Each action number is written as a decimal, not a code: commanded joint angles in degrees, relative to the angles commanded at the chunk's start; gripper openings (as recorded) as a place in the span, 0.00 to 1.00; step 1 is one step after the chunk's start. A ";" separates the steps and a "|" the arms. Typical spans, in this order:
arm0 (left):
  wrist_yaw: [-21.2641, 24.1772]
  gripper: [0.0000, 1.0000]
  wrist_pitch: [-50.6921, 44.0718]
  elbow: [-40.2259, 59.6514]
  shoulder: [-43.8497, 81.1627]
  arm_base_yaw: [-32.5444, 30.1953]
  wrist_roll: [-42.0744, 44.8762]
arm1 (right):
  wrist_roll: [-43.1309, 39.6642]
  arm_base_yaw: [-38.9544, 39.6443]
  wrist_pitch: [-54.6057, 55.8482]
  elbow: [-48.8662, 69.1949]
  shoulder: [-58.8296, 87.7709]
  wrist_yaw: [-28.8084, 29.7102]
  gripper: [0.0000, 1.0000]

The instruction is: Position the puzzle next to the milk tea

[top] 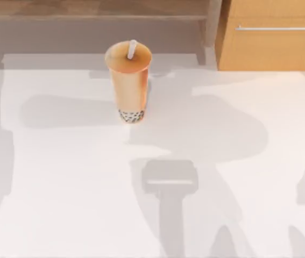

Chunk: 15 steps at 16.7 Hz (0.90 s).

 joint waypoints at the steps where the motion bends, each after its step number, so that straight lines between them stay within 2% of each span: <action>1: 0.00 0.62 0.00 0.00 0.00 0.00 0.00 | 0.00 0.00 0.00 0.00 0.00 0.00 1.00; 9: 0.00 0.02 0.00 0.00 0.00 0.00 0.00 | 0.00 0.00 0.00 0.00 0.00 0.00 1.00; 15: 0.00 0.00 0.00 0.00 0.00 0.00 0.00 | 0.00 0.00 0.00 0.00 0.00 0.00 1.00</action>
